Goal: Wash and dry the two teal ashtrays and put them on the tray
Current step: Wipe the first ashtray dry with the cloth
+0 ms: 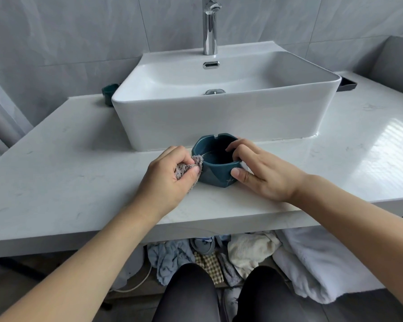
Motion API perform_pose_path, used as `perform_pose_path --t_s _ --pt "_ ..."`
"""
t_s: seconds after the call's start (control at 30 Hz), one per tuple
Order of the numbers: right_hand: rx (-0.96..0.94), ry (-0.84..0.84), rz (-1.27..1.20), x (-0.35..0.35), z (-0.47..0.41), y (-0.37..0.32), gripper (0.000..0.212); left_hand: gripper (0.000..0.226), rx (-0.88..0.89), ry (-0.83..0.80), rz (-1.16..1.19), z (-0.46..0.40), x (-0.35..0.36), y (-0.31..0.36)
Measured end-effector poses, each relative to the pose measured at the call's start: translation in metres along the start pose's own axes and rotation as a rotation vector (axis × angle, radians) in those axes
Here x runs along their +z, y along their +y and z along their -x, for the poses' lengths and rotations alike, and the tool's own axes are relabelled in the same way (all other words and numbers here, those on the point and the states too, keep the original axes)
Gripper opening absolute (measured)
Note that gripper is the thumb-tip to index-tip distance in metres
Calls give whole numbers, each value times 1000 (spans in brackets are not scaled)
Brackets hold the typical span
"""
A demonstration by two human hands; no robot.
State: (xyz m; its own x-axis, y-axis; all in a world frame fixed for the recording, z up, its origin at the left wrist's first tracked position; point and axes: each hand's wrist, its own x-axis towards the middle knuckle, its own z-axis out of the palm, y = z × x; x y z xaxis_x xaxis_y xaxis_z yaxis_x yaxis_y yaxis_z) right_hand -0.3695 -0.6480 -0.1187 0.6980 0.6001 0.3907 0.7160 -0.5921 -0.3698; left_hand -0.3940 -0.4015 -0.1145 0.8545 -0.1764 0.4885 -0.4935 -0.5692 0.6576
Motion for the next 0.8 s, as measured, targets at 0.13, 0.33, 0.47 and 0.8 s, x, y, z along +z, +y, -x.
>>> perform_pose_path --t_s 0.13,0.33,0.47,0.8 --pt "37 7 39 0 -1 -4 39 14 25 3 -123 3 6 -1" --pt "93 20 94 1 -2 -12 41 17 50 -16 -130 7 12 2" --pt "128 41 133 4 -8 -18 31 9 101 44 -84 10 14 7" --pt "199 7 258 8 -17 -31 26 22 56 15 -212 9 25 3"
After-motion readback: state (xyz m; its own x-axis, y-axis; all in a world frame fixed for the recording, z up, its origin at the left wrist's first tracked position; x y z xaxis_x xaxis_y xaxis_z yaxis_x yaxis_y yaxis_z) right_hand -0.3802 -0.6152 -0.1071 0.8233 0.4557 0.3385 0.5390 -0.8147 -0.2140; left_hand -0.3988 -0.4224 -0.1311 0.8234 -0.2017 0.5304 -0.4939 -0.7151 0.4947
